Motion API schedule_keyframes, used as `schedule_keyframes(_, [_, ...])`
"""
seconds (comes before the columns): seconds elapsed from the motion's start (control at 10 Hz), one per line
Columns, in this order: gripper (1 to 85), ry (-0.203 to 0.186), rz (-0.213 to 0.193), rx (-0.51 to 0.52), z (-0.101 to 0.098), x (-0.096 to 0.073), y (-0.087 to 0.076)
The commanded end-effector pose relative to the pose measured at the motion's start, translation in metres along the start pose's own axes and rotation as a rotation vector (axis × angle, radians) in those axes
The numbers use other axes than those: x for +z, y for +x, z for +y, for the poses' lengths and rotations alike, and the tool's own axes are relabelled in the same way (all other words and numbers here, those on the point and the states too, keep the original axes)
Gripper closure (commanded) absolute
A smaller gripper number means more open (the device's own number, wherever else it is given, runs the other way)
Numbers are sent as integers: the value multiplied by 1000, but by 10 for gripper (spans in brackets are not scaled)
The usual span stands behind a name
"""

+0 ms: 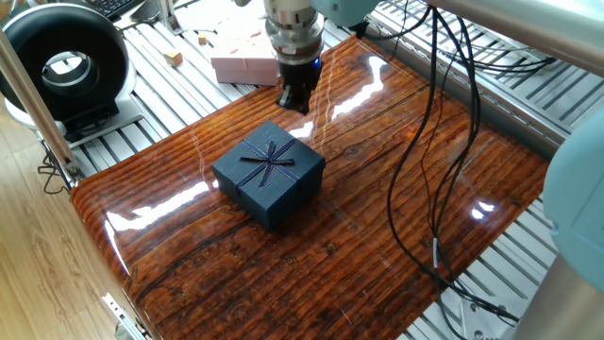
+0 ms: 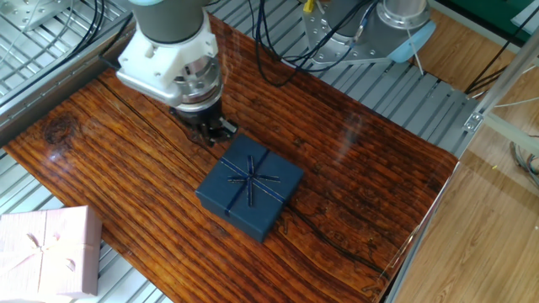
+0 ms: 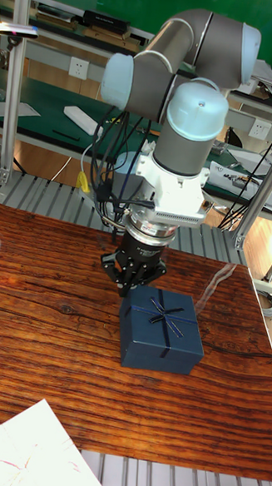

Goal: Cover the box

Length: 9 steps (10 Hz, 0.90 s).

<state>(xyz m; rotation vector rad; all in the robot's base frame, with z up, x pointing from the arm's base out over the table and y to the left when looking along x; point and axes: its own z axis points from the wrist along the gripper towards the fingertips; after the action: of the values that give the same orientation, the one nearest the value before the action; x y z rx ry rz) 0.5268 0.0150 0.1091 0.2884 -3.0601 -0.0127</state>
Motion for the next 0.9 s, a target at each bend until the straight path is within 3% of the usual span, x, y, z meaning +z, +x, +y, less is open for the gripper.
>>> schedule_keyframes(0.0, [847, -34, -2, 30, 14, 5, 8])
schedule_keyframes(0.2, [847, -92, 17, 47, 30, 4, 13])
schedule_keyframes(0.6, [847, -72, 0, 55, 32, 11, 6])
schedule_keyframes(0.8, [847, -59, -20, 49, 29, 23, 0])
